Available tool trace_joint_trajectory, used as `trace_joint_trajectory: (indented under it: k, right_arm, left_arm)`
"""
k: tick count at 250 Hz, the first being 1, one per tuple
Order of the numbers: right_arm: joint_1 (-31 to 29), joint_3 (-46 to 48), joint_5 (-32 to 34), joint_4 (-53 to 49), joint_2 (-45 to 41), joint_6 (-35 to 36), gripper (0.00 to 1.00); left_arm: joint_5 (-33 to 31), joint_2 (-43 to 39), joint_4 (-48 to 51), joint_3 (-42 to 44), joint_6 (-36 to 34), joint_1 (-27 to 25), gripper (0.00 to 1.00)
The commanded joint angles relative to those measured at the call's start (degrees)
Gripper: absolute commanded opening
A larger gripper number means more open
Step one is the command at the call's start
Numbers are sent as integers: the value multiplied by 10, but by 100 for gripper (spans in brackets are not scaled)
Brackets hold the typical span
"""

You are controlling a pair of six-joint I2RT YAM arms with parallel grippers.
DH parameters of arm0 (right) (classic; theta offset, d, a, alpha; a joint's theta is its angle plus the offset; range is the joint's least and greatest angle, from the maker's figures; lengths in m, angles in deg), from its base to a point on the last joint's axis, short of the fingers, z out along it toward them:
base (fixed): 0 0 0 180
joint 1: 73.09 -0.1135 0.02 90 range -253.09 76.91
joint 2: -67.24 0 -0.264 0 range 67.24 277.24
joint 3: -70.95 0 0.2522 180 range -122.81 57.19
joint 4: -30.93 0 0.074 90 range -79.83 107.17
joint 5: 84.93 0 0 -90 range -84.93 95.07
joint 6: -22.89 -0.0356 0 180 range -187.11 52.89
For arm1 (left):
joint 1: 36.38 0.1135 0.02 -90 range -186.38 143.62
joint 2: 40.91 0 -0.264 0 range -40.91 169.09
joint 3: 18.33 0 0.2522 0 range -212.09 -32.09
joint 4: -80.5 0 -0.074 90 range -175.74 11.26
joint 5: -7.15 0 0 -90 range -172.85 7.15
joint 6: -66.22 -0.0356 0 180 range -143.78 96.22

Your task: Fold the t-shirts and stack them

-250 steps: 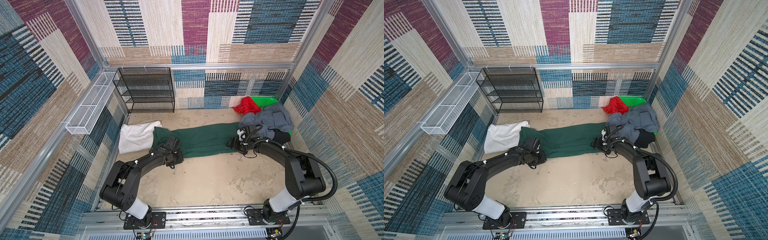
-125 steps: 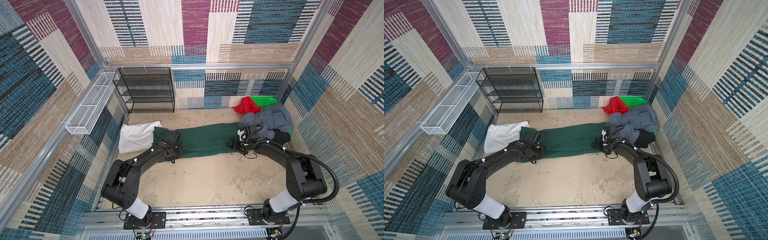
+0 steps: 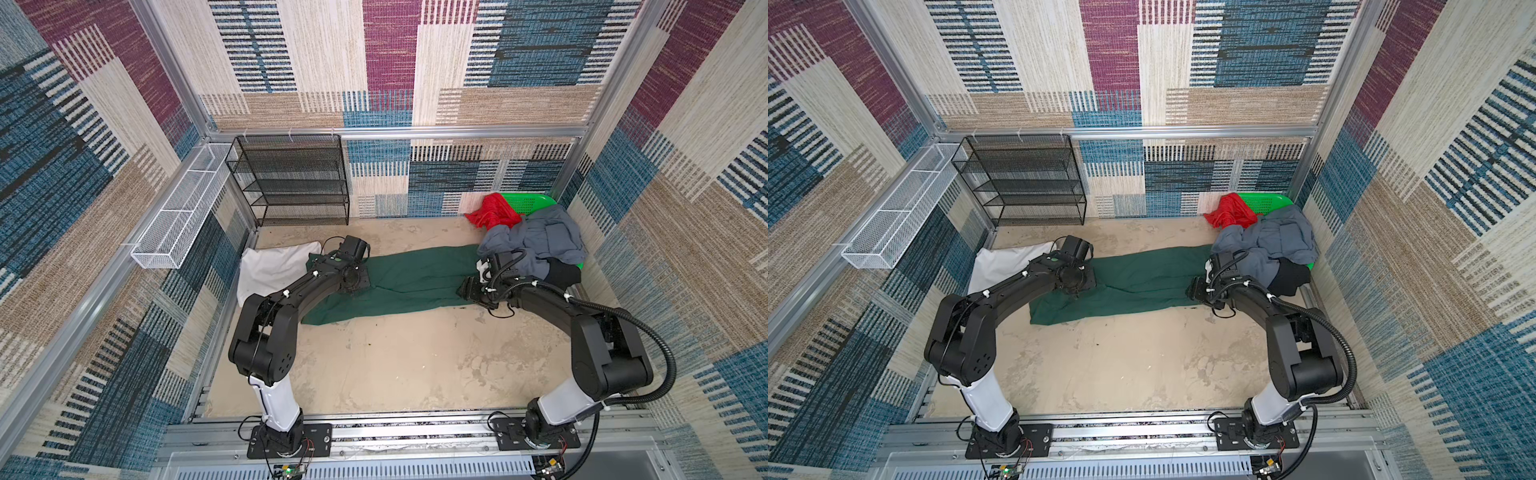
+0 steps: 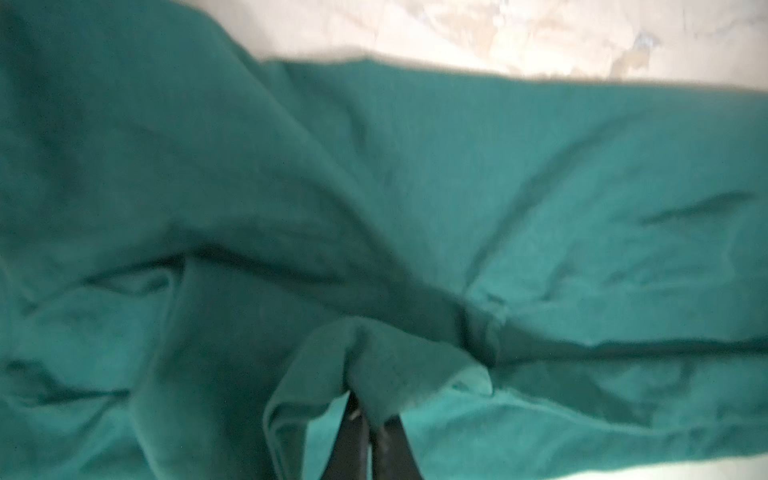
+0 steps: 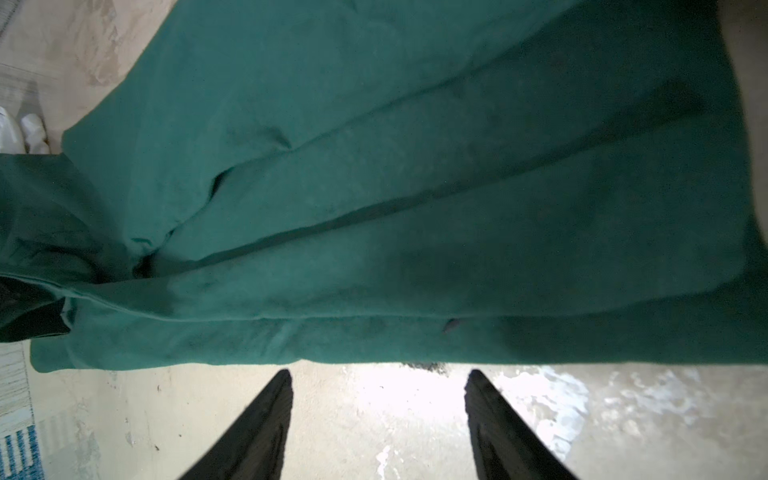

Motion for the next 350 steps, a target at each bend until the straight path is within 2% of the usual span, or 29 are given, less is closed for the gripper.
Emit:
trace_joint_trajectory:
  k: [1, 65, 157, 178, 245, 264, 289, 298, 316, 350]
  right_arm:
    - [-10, -7, 22, 1, 7, 14, 67]
    - [-60, -62, 27, -9, 68, 25, 67]
    - [-147, -181, 45, -44, 171, 44, 63]
    - [-165, -205, 64, -61, 189, 49, 52]
    - [-210, -233, 100, -91, 193, 55, 51]
    - [-217, -237, 89, -94, 192, 56, 41]
    - [-222, -244, 84, -92, 204, 55, 39]
    - [-222, -247, 86, -92, 213, 55, 35]
    - [-222, -255, 111, -97, 229, 53, 30]
    - [-221, -272, 158, -106, 245, 48, 29]
  left_arm:
    - [-12, 25, 18, -36, -42, 6, 0]
    - [11, 73, 35, -81, -52, 8, 0]
    - [34, 83, 26, -91, -46, 21, 0]
    - [39, 88, 29, -99, -45, 25, 0]
    - [57, 100, 39, -117, -44, 33, 0]
    - [59, 99, 38, -116, -42, 35, 0]
    - [63, 98, 36, -114, -40, 36, 0]
    - [66, 98, 35, -112, -39, 37, 0]
    - [69, 98, 31, -109, -37, 37, 0]
    - [73, 96, 28, -104, -38, 38, 0]
